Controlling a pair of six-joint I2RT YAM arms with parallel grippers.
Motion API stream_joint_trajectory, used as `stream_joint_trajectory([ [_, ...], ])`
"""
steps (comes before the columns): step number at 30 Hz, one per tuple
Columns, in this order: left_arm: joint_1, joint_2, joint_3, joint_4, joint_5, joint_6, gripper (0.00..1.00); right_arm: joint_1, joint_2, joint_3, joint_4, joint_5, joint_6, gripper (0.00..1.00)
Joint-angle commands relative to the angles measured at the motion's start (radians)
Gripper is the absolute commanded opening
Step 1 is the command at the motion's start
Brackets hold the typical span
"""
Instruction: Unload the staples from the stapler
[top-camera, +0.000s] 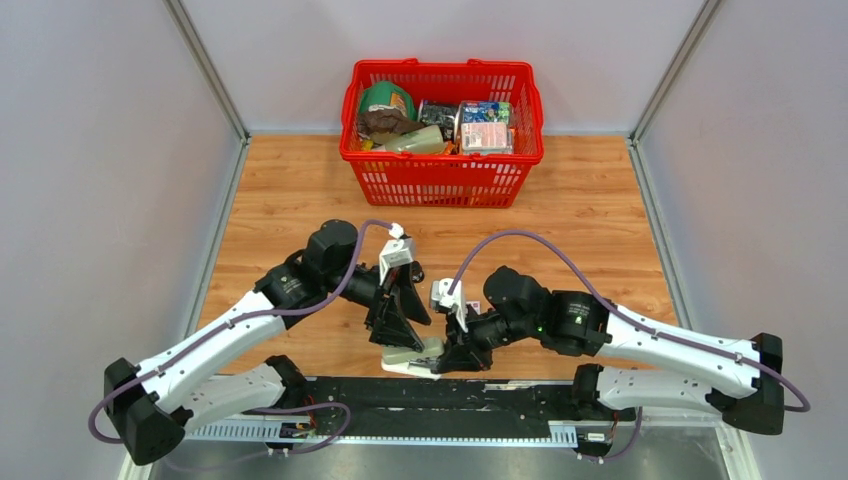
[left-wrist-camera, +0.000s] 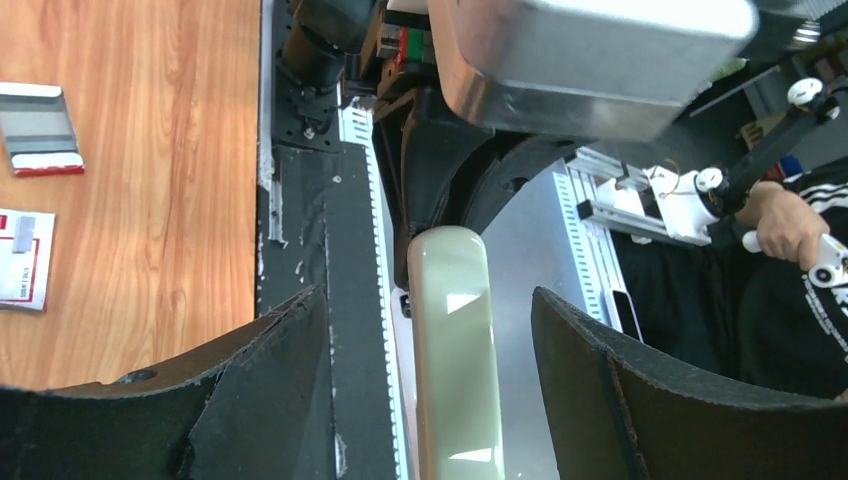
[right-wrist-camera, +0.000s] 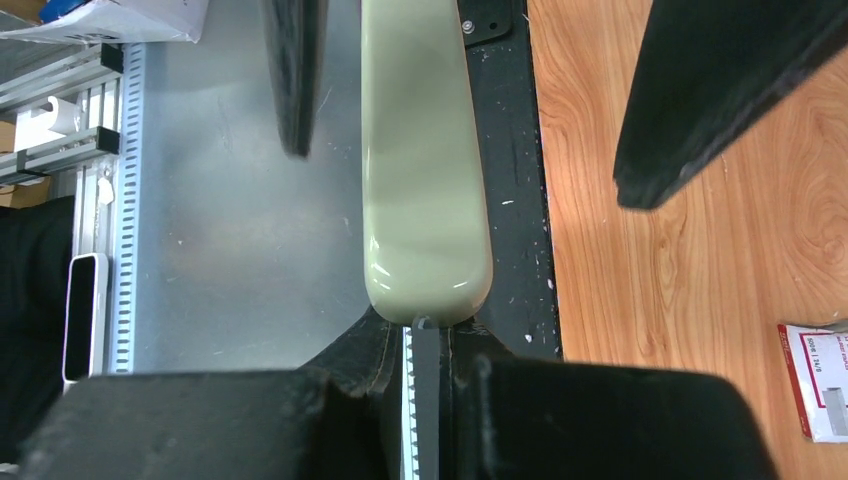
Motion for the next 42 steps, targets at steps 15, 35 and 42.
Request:
stream_joint_trajectory([
  [15, -0.107, 0.065, 0.073, -0.169, -0.148, 0.186, 0.8, -0.081, 0.06, 0.079, 0.025, -0.092, 0.021, 0.0],
  [35, -0.11, 0.0, 0.044, -0.118, -0.216, 0.179, 0.56, -0.089, 0.074, 0.07, 0.043, -0.097, 0.052, 0.0],
  [42, -0.115, -0.003, 0.036, -0.1, -0.153, 0.179, 0.51, -0.096, 0.093, 0.078, 0.049, -0.1, 0.06, 0.0],
])
